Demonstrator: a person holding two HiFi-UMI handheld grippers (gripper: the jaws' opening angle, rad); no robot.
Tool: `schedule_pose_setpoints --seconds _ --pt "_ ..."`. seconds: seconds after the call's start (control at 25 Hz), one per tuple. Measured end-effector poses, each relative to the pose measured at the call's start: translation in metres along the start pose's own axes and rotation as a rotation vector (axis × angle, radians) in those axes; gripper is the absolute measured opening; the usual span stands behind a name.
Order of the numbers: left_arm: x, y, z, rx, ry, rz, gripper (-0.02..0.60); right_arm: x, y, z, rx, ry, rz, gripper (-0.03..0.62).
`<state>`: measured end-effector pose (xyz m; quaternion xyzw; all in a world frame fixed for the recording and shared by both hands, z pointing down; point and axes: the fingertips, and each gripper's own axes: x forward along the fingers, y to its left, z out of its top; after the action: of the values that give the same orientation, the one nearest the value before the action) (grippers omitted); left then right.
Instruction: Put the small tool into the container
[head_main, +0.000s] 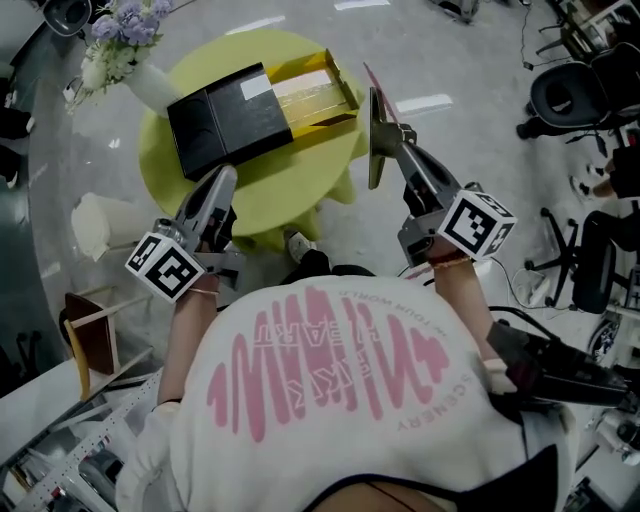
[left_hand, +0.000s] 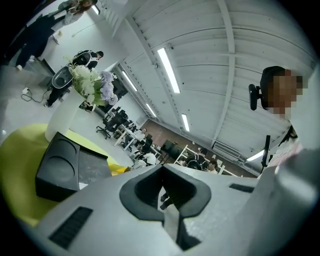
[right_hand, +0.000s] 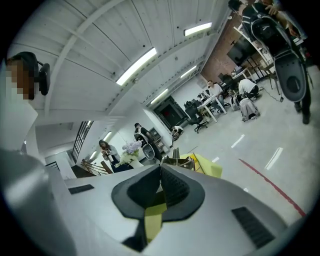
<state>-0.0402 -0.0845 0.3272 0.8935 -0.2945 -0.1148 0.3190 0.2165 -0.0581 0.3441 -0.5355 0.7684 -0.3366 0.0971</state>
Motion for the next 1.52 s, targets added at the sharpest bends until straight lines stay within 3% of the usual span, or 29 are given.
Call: schedule_pose_setpoints --seconds 0.76,1.52 --pt "0.025 0.087 0.059 -0.026 -0.052 0.064 0.008 0.124 -0.008 0.018 -0.01 0.09 0.015 0.011" --pt "0.008 0.131 0.078 -0.035 -0.108 0.156 0.008 0.199 -0.037 0.004 -0.031 0.192 -0.01 0.011"
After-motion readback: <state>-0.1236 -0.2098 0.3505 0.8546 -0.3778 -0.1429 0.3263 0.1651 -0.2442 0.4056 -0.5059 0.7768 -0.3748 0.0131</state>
